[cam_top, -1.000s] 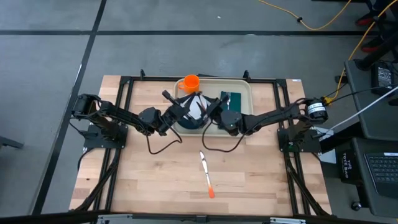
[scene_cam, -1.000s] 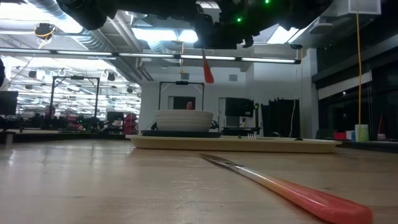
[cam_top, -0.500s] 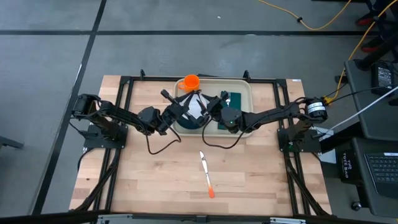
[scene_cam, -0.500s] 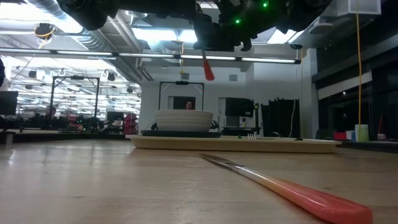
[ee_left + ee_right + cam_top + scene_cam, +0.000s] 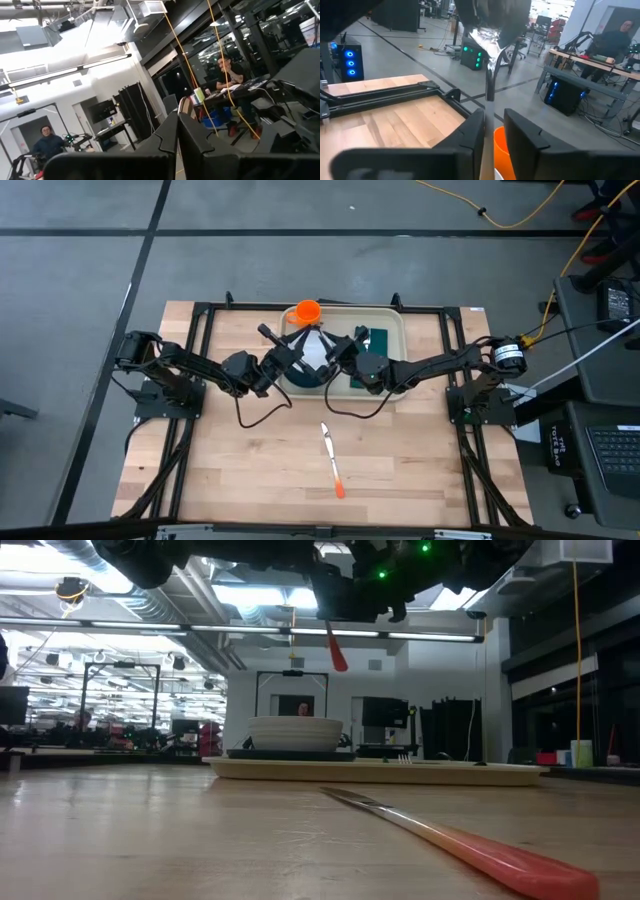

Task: Set up tray
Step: Put the orange spoon on top of the green napkin to the left of the orange fork on the gray serving tray

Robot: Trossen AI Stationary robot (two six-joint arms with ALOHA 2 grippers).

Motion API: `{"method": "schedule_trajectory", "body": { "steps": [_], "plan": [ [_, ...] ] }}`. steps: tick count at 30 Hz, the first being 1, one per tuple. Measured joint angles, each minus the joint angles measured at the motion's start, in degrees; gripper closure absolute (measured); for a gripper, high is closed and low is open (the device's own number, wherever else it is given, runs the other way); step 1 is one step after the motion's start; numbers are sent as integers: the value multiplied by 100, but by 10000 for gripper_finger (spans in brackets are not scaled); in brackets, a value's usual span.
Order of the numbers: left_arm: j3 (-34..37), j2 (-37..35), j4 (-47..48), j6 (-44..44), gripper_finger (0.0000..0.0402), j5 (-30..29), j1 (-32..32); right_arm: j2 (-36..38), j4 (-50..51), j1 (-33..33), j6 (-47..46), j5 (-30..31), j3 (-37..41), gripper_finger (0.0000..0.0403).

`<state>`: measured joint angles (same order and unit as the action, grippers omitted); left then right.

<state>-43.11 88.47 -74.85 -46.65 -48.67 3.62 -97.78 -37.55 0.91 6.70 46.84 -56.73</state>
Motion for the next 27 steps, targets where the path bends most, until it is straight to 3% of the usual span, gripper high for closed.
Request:
{"method": "schedule_trajectory", "body": {
  "steps": [9,27],
  "plan": [
    [0,0,4,-17,400,-11,0,0,5,4,37,1,0,387],
    [0,0,-3,-358,400,-140,109,0,18,0,89,-179,0,386]
  ]
}}
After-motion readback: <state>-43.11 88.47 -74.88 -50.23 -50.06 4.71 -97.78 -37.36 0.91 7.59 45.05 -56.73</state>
